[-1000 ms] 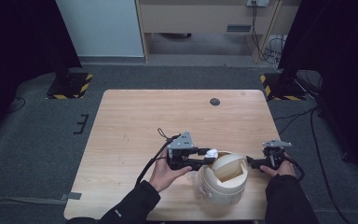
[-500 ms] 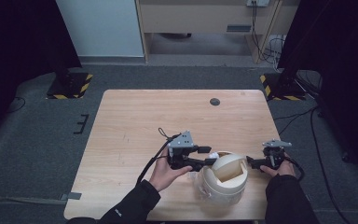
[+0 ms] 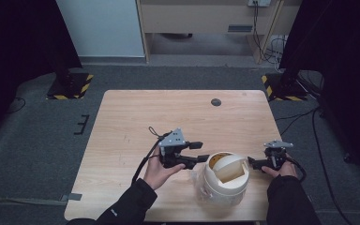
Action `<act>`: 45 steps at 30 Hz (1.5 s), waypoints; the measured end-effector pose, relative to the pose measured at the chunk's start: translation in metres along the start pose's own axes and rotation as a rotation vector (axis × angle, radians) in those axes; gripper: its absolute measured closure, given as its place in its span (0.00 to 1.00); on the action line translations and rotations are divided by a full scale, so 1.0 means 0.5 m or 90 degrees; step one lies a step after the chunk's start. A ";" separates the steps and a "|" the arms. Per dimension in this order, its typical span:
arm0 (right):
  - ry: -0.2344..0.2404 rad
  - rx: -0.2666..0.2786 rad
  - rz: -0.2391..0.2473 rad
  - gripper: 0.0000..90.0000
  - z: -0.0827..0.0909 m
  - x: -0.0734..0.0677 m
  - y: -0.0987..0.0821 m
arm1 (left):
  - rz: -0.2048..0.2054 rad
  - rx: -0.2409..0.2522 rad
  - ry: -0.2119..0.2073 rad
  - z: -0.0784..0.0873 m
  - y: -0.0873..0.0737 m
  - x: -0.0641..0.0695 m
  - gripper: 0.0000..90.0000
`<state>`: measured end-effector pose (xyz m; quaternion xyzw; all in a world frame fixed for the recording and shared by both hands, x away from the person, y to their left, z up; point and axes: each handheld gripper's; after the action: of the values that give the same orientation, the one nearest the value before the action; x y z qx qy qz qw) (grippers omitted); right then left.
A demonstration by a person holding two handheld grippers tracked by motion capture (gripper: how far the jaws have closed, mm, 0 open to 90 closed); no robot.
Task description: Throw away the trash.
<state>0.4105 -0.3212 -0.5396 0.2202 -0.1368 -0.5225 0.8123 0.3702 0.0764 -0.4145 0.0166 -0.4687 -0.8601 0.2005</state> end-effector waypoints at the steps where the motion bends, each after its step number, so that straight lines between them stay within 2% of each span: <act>1: 0.000 0.000 0.000 0.01 0.000 0.000 0.000 | 0.005 -0.001 0.007 0.006 -0.005 -0.005 0.50; 11: 0.000 0.000 0.000 0.01 0.000 0.000 0.000 | 0.044 -0.033 0.064 0.061 -0.072 -0.039 0.46; 18: 0.000 0.000 0.000 0.01 0.000 0.000 0.000 | 0.073 -0.057 0.090 0.094 -0.125 -0.058 0.41; 26: 0.000 0.000 -0.001 0.01 0.000 0.000 0.000 | 0.119 -0.097 0.127 0.124 -0.192 -0.086 0.34; 31: 0.000 0.000 0.000 0.01 0.000 0.000 0.000 | 0.164 -0.127 0.167 0.137 -0.228 -0.111 0.31; 35: 0.000 0.000 0.000 0.01 0.000 0.000 0.000 | 0.188 -0.160 0.219 0.142 -0.250 -0.133 0.28; 38: 0.000 0.000 -0.001 0.01 0.000 0.000 0.000 | 0.202 -0.196 0.262 0.146 -0.268 -0.155 0.27; 43: 0.000 0.000 0.000 0.01 0.000 0.000 0.000 | 0.247 -0.228 0.306 0.161 -0.299 -0.186 0.25; 45: 0.000 -0.001 -0.001 0.01 0.000 0.000 0.000 | 0.252 -0.246 0.330 0.166 -0.307 -0.194 0.25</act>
<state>0.4104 -0.3211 -0.5395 0.2200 -0.1363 -0.5230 0.8121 0.3907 0.2516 -0.5083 0.1051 -0.2257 -0.8445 0.4741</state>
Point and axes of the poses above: each handheld gripper's, and its own axes: z roughly backward along the jaws, y roughly out of its top, x roughly to its right, and after that the axes turned 15 degrees about -x, right-handed
